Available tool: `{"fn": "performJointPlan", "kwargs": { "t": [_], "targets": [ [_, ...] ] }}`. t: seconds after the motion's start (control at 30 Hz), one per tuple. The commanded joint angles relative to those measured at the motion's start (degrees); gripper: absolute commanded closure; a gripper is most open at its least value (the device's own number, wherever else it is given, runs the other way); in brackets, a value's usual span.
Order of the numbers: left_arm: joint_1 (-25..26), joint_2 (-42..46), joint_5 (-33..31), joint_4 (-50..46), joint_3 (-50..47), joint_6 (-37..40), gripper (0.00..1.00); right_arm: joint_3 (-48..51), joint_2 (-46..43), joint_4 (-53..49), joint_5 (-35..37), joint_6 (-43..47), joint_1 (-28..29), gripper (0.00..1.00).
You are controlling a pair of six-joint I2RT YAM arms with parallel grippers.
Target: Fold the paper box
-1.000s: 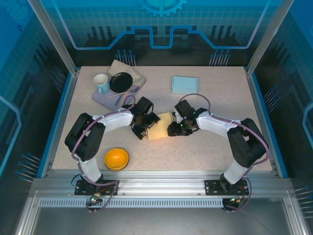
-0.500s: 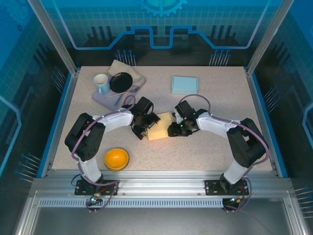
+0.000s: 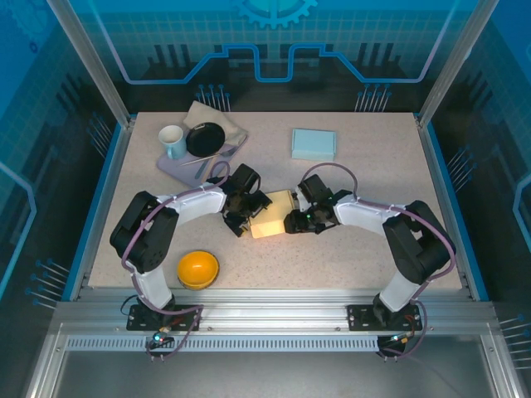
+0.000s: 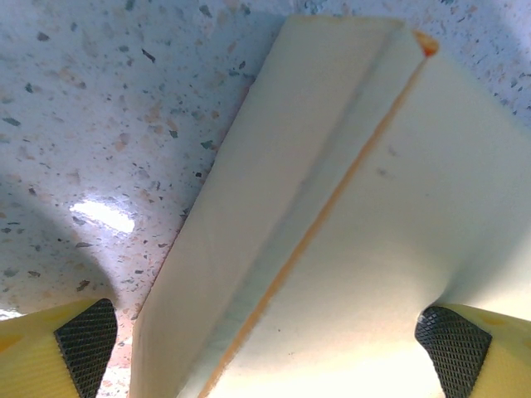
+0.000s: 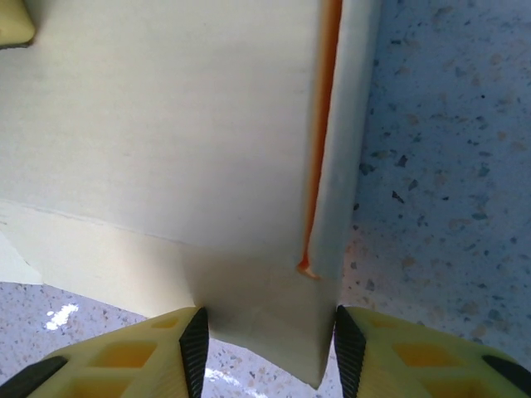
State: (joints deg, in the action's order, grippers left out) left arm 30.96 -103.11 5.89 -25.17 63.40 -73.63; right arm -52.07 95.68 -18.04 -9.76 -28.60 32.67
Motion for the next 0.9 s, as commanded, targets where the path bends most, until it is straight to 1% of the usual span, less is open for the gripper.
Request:
{"fn": "performJointPlan", "kwargs": {
  "t": [0.0,0.17,0.33,0.5,0.63,0.87],
  "targets": [
    [1.1,-3.4,-0.1,-6.8,-1.5,-1.1,0.01,3.0,-0.2,5.0,1.7,1.7,-0.1,0.54],
    [1.0,-3.5,-0.1,-6.9,-1.4,-1.0,0.01,6.1,-1.6,9.8,2.4,2.8,-0.1,0.53],
    [1.1,-3.7,-0.2,-6.8,-1.3,-1.0,0.01,7.7,-2.1,12.5,4.8,4.1,0.2,0.52],
    [1.1,-4.2,0.2,-6.5,-1.4,-1.0,0.01,6.7,-2.9,10.9,7.1,4.3,0.7,0.52],
    [1.2,-4.3,1.8,-6.0,-1.3,-1.9,0.01,4.4,-3.1,6.8,9.4,4.5,1.9,0.53],
    [1.8,-4.1,2.5,-9.7,2.0,-4.3,0.01,3.0,-2.7,5.8,8.5,4.3,2.8,0.54]
  ]
}}
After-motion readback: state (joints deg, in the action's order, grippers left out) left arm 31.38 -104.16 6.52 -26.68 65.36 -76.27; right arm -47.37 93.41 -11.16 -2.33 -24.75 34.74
